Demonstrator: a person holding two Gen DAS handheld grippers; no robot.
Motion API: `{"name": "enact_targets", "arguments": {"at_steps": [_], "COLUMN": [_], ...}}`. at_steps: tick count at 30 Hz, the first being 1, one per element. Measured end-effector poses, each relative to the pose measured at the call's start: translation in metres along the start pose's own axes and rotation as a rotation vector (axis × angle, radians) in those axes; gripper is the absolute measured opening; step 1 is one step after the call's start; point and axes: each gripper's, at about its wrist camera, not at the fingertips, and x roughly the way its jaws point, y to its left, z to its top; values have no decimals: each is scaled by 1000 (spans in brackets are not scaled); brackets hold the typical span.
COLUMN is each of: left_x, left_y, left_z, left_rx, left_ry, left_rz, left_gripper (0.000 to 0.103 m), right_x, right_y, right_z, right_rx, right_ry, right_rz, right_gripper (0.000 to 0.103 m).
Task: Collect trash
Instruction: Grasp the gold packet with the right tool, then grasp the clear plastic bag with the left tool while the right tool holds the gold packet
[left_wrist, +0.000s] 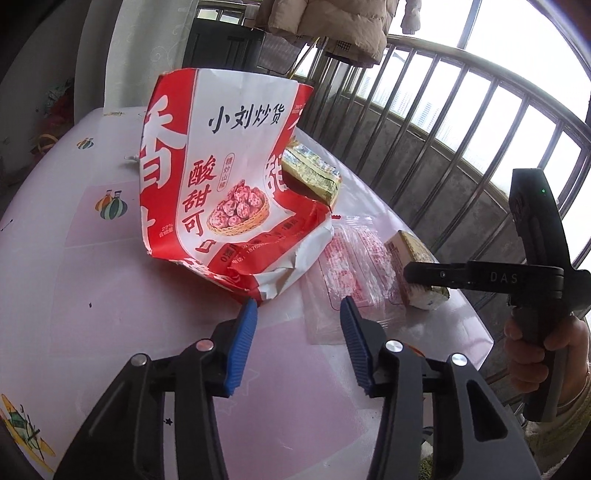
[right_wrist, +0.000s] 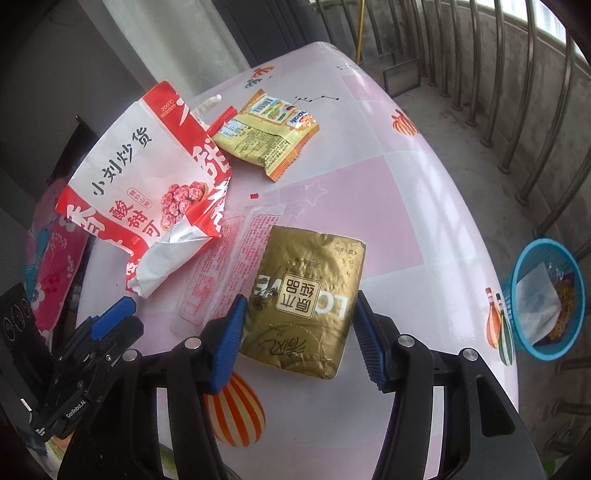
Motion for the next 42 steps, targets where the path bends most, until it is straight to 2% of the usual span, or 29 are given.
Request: {"name": "enact_targets", "arguments": {"at_steps": [5, 8, 14, 17, 21, 29, 34, 39, 42], "left_x": [15, 25, 34, 34, 31, 7, -7, 9, 12], "left_y": [-16, -24, -29, -31, -32, -25, -26, -27, -26], "left_z": [1, -2, -7, -7, -9, -18, -17, -17, -16], "left_rx": [39, 50, 51, 43, 34, -82, -102, -123, -160], "left_ry": [28, 60, 101, 116, 131, 201, 204, 274, 289], "left_rz": [2, 16, 1, -31, -69, -206, -215, -212, -245], "left_gripper": [34, 26, 18, 13, 13, 13, 13, 18, 19], "right_x": [-6, -13, 9, 21, 33, 19, 8, 6, 5], "right_y": [-4, -2, 17, 22, 25, 29, 24, 11, 8], "right_z": [12, 19, 23, 19, 11, -12, -30, -32, -33], "right_rx": [15, 21, -50, -83, -112, -164, -152, -104, -91], "right_ry": [-76, -121, -81, -39, 6, 57, 73, 58, 47], "right_rz": [-13, 34, 63, 66, 34, 22, 48, 110, 138], "right_gripper": [53, 53, 53, 53, 52, 52, 52, 52, 52]}}
